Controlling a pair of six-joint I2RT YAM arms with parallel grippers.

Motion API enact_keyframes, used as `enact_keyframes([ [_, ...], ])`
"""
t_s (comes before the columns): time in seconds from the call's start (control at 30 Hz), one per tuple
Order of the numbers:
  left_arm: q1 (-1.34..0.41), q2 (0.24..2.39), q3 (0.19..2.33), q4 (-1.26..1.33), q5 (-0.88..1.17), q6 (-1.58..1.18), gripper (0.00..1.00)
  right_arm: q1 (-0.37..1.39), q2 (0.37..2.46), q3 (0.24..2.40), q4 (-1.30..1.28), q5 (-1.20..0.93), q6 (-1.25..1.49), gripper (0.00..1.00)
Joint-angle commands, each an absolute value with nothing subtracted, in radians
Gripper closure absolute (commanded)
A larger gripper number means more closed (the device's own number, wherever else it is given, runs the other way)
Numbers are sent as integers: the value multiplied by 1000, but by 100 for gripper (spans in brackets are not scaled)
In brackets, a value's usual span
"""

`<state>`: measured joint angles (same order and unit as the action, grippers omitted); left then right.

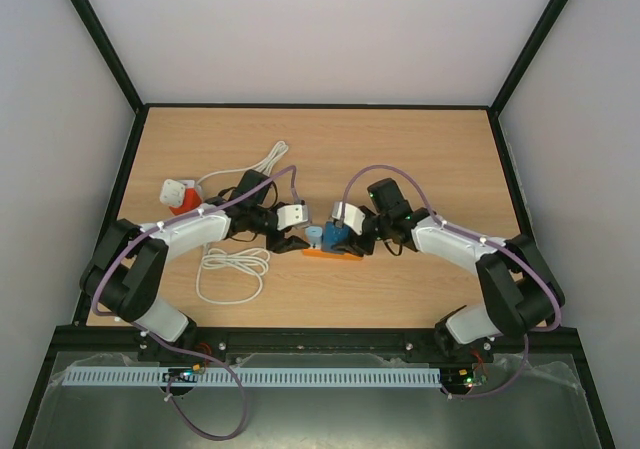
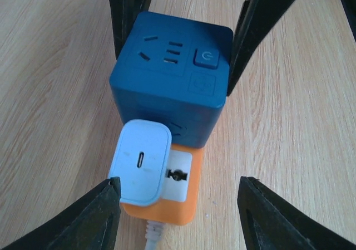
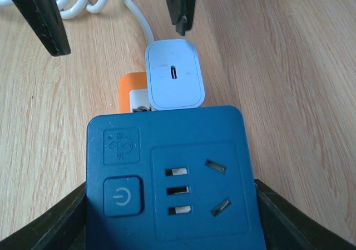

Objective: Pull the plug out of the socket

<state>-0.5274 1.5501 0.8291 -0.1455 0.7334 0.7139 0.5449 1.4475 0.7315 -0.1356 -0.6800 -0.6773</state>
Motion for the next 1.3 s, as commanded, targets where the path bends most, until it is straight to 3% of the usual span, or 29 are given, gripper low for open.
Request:
enact_keyframes([
  [0.0, -530, 1559, 821, -110, 773, 729, 40, 592, 1463, 728, -123, -672, -681, 52],
  [0.5, -530, 1462, 754, -166, 708, 823, 41, 650, 1467, 718, -106, -653, -666, 61],
  [1.27, -620, 1522, 766, -147, 524, 831, 58, 650, 1428, 690, -109, -639, -679, 67],
])
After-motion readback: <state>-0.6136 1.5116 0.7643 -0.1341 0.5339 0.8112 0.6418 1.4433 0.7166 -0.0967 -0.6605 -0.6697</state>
